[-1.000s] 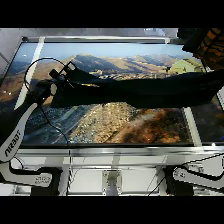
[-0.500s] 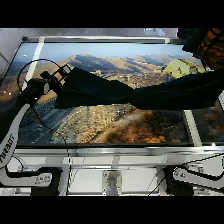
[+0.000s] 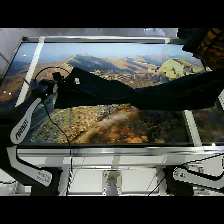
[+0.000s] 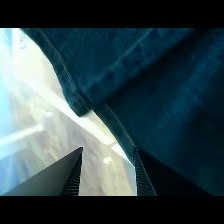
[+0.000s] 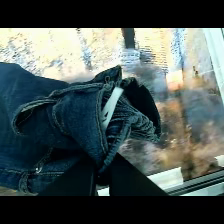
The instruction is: Fold the clothes and pants, and hang the long-sleeved shirts on hangers.
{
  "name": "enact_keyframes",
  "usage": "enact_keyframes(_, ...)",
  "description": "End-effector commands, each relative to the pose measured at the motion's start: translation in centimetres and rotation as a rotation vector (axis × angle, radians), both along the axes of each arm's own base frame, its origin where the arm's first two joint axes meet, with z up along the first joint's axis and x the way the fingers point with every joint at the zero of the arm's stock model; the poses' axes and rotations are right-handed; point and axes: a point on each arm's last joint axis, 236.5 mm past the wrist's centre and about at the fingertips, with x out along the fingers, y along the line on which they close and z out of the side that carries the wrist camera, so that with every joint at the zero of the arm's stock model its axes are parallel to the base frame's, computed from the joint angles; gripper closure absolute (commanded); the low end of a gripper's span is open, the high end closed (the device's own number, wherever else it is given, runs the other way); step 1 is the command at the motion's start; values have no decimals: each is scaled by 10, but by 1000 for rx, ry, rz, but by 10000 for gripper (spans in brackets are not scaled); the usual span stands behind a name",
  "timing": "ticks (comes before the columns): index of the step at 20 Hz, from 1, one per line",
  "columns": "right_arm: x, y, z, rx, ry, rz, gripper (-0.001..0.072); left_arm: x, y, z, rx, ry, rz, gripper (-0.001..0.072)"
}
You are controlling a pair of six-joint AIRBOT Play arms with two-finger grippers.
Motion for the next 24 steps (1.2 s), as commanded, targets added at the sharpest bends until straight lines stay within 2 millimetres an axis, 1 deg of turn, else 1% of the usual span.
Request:
enact_keyframes(1,1,4,0,13,-4,10,683,15,-3,-21,32,28,-28,340)
enact_keyframes(5,3,3,0,11,-6,10,683,32,-9,-29,32,19,-37,342)
enact_keyframes(7,4,3,-3,14,0,10,683,42,-12,-32,30,11,-40,357)
enact_keyframes(8,4,2,-3,14,0,10,682,46,-15,-34,26,7,-43,404)
enact_keyframes(9,4,2,-3,14,0,10,682,50,-17,-36,22,4,-44,429)
enact_keyframes(12,4,2,-3,14,0,10,682,60,-27,-46,-4,3,-43,430)
enact_keyframes(13,4,2,-3,14,1,10,682,62,-31,-49,-13,3,-45,470)
enact_keyframes(14,4,2,-3,14,1,10,682,62,-35,-50,-12,5,-50,554)
enact_keyframes(15,4,2,-3,14,1,10,682,62,-35,-51,-12,5,-51,607)
enact_keyframes(16,4,2,-4,15,1,10,682,62,-34,-50,-12,11,-46,689)
enact_keyframes(17,4,3,-4,15,2,10,682,60,-33,-48,-15,21,-34,687)
enact_keyframes(18,4,2,-4,15,1,10,682,60,-31,-41,-25,16,-12,688)
enact_keyframes(19,4,2,-3,14,1,10,682,62,-27,-27,-37,-8,20,688)
enact_keyframes(20,5,2,-3,13,-3,10,682,66,-22,-4,-50,-52,55,688)
enact_keyframes(21,7,1,-2,10,-11,10,682,68,-16,23,-58,-102,80,688)
enact_keyframes(22,10,0,0,3,-25,10,682,68,-7,57,-68,-154,105,688)
enact_keyframes(23,14,-1,3,-5,-47,11,683,65,4,90,-73,-194,127,688)
enact_keyframes(24,20,-3,7,-17,-75,13,683,57,20,124,-73,-228,161,688)
